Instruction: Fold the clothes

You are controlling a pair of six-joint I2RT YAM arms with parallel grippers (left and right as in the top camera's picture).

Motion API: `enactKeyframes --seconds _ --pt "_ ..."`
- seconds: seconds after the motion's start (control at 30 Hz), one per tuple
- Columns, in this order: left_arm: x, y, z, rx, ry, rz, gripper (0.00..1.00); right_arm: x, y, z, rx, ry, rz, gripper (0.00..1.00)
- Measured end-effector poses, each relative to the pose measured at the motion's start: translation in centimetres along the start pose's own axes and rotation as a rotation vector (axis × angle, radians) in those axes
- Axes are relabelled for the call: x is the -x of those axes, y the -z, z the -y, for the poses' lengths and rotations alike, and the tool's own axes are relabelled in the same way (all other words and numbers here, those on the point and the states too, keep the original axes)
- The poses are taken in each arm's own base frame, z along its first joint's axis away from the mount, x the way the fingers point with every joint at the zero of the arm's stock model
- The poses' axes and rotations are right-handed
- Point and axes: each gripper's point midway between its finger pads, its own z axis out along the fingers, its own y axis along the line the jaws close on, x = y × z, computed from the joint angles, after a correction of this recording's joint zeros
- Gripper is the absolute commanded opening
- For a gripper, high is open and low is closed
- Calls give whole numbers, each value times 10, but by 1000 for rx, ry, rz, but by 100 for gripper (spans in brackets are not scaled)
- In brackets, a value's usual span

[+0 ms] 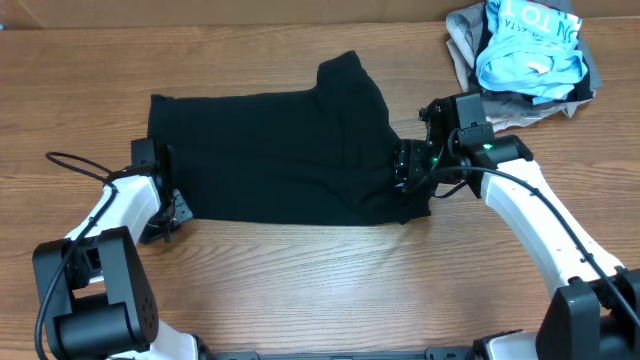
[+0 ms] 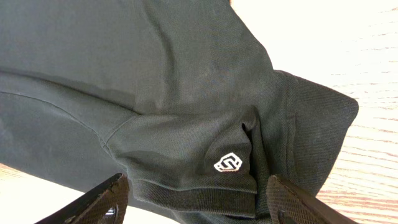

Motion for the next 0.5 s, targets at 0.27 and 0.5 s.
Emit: enactKeyframes --seconds 0.27,0.5 --pt "-6 19 33 -187 -172 -75 11 2 0 -1 2 15 6 75" --pt "33 54 53 -299 -222 86 61 3 0 -1 3 24 10 79"
